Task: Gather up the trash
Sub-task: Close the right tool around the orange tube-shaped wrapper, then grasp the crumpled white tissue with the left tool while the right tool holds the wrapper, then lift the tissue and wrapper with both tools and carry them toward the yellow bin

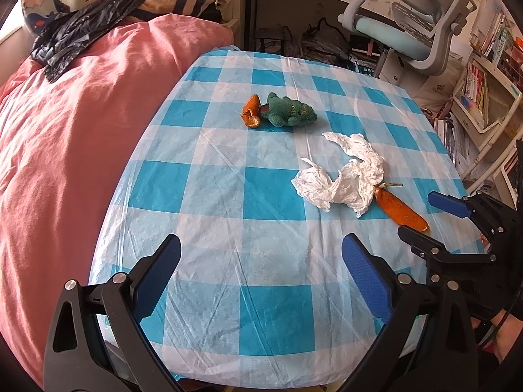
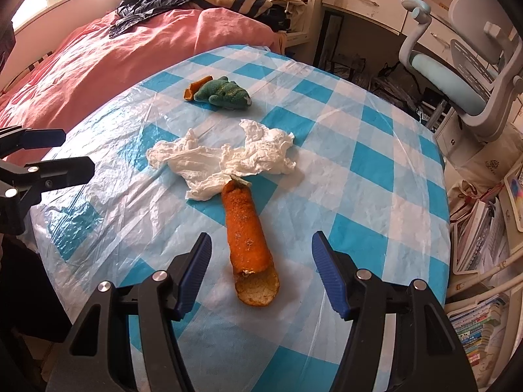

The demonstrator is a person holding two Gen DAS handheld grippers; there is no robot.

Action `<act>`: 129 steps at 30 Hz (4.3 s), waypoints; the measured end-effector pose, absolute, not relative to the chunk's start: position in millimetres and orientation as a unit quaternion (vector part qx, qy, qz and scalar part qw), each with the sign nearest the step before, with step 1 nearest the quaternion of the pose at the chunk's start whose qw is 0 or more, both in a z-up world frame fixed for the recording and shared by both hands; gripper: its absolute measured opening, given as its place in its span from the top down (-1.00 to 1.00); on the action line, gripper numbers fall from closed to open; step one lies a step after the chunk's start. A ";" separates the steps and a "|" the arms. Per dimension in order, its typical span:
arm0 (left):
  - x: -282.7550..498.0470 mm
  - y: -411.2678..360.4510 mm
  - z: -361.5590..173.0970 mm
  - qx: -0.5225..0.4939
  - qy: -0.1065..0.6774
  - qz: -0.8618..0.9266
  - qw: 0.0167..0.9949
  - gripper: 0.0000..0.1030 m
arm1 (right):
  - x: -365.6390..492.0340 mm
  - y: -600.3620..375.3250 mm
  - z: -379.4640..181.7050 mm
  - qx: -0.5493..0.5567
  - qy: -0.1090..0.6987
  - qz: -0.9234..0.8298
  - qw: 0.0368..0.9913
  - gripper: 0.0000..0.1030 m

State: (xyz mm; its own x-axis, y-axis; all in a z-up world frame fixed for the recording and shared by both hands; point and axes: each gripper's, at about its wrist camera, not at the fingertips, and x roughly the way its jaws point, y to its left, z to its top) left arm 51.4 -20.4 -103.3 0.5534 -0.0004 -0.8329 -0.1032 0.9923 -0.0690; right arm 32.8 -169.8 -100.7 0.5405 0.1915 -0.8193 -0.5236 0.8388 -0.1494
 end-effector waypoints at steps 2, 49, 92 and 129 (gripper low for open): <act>51.1 -20.8 -102.5 -0.055 0.471 0.027 0.880 -0.85 | 34.3 -168.8 -101.4 -0.191 0.433 0.210 0.856 -0.20; 111.1 -45.7 -133.7 -0.061 0.499 -0.014 0.864 -0.85 | 43.8 -193.3 -105.1 -0.160 0.468 0.203 0.845 0.56; 64.5 -3.0 -126.2 -0.089 0.518 -0.076 0.847 0.81 | 5.7 -168.7 -107.8 -0.131 0.467 0.250 0.838 0.55; -14.1 6.8 -69.9 -0.091 0.419 -0.045 0.903 0.81 | -28.6 -178.1 -66.0 -0.098 0.388 0.248 0.882 0.55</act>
State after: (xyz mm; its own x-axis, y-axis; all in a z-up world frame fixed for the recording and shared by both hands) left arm -14.1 6.8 -69.9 0.6456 -0.1569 -0.7474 0.0051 0.9795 -0.2012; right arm -28.6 -178.1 -66.0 0.5756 0.3609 -0.7338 -0.5133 0.8580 0.0194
